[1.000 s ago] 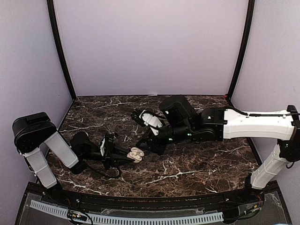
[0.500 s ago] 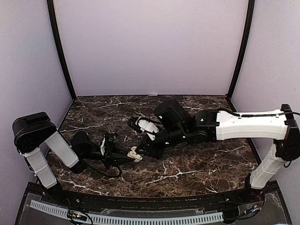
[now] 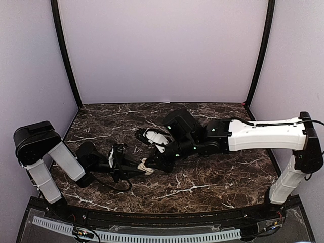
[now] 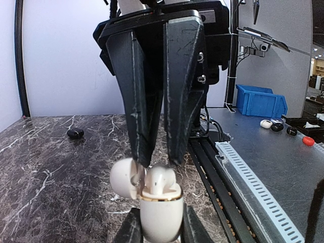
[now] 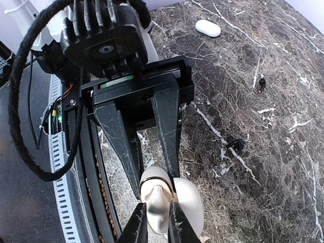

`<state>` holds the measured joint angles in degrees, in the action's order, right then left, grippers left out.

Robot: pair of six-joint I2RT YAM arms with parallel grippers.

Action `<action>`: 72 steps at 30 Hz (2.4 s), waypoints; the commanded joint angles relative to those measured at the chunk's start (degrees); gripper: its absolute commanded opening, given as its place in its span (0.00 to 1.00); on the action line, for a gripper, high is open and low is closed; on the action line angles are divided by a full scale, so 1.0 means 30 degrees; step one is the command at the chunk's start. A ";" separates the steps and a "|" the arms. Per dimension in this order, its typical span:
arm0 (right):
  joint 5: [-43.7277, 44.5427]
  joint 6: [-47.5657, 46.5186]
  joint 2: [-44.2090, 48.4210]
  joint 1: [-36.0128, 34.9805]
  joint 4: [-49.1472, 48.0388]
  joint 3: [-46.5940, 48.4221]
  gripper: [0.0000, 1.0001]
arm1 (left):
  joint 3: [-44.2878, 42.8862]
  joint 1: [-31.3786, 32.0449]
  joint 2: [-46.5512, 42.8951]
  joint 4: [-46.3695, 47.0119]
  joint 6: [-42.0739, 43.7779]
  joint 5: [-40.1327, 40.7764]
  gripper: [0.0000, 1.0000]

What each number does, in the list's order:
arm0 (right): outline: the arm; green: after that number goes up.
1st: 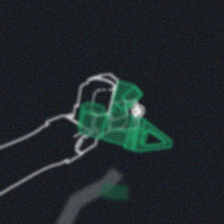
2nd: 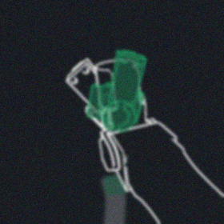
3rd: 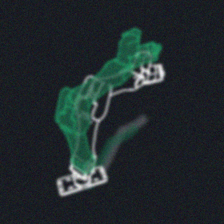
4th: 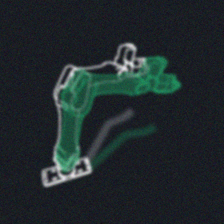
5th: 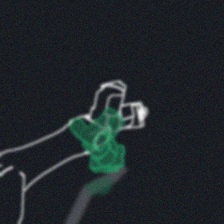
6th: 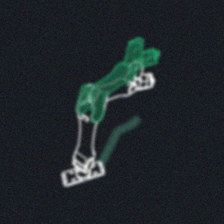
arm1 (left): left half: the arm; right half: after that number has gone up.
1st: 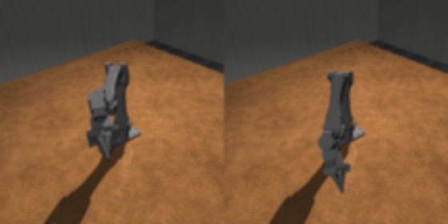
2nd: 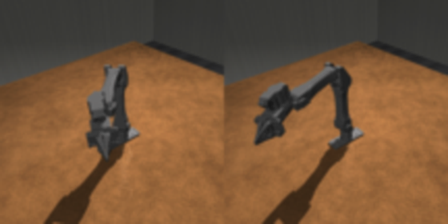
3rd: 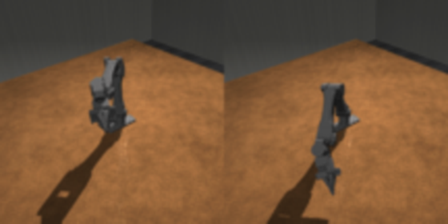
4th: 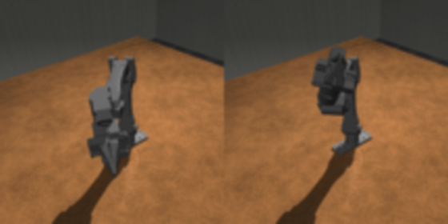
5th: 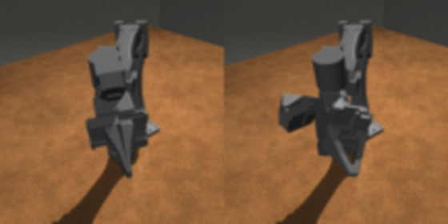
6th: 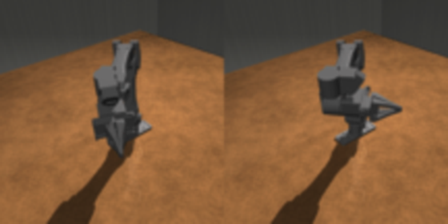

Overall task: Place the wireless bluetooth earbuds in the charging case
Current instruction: Adjust the left earbud in the left side groove of the charging case, then close the charging case with the earbuds, then place the charging case with the earbuds at the center of the board.

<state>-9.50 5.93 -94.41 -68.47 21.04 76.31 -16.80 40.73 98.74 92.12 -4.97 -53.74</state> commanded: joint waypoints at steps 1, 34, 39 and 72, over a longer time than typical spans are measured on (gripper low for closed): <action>-0.0461 -0.0184 -0.0373 0.0066 0.0015 0.0676 0.14 | -0.0260 0.0046 0.0090 0.4304 -0.0027 -0.0055 0.00; -0.3222 0.1077 0.0103 0.2438 -0.3669 -0.2609 0.05 | -0.0710 0.0091 -0.1034 0.4297 -0.1306 -0.1425 0.00; -0.6067 0.0895 -0.0846 0.2461 -0.4082 -0.2250 0.02 | -0.0867 0.0101 -0.1060 0.4304 -0.1556 -0.1664 0.00; 0.1713 0.3031 0.6045 0.4966 -0.7320 -0.8229 0.05 | -0.4695 -0.2968 -0.7713 -1.9663 -0.6281 1.4199 0.04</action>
<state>-9.91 13.17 -77.54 -54.30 1.87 53.47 -23.62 32.03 78.37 61.63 -24.49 -22.41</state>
